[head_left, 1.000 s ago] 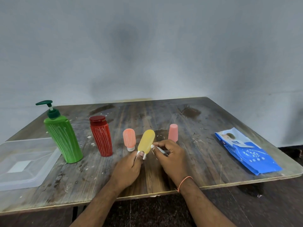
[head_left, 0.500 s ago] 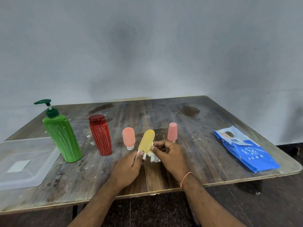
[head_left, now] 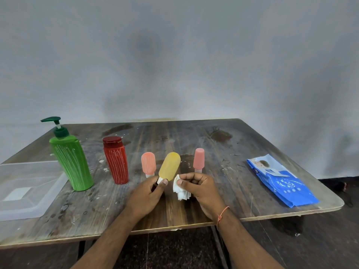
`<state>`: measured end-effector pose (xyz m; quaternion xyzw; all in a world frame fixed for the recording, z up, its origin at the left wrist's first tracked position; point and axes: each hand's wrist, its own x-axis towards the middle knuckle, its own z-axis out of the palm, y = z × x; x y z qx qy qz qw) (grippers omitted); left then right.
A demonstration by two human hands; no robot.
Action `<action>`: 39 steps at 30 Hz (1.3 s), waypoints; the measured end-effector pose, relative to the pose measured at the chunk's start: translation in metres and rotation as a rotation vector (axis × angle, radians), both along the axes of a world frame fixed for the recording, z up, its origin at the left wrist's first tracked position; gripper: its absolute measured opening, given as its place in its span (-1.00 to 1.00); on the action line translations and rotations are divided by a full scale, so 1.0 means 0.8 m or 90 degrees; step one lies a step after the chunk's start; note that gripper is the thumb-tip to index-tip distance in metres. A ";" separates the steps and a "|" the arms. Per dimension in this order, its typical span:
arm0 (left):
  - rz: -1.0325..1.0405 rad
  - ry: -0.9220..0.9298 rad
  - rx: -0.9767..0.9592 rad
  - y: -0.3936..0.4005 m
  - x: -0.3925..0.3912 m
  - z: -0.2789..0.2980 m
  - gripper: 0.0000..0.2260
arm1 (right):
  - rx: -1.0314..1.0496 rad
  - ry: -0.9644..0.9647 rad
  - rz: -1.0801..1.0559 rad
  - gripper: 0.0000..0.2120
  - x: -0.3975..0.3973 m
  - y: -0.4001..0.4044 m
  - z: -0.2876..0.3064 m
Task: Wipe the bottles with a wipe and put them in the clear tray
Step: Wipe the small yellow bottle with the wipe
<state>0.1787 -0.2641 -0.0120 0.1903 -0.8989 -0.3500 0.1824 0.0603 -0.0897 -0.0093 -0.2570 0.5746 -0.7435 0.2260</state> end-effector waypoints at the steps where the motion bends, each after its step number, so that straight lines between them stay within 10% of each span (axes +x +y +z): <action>1: -0.008 0.008 0.007 -0.001 0.001 0.000 -0.79 | -0.001 -0.007 0.005 -0.83 0.000 0.004 0.000; 27: -0.032 0.026 0.017 0.001 -0.078 -0.004 -0.45 | 0.107 0.037 -0.064 -0.85 -0.038 0.080 0.003; 39: -0.062 0.031 -0.036 -0.006 -0.110 -0.009 -0.68 | 0.075 0.046 -0.062 -0.86 -0.043 0.076 -0.001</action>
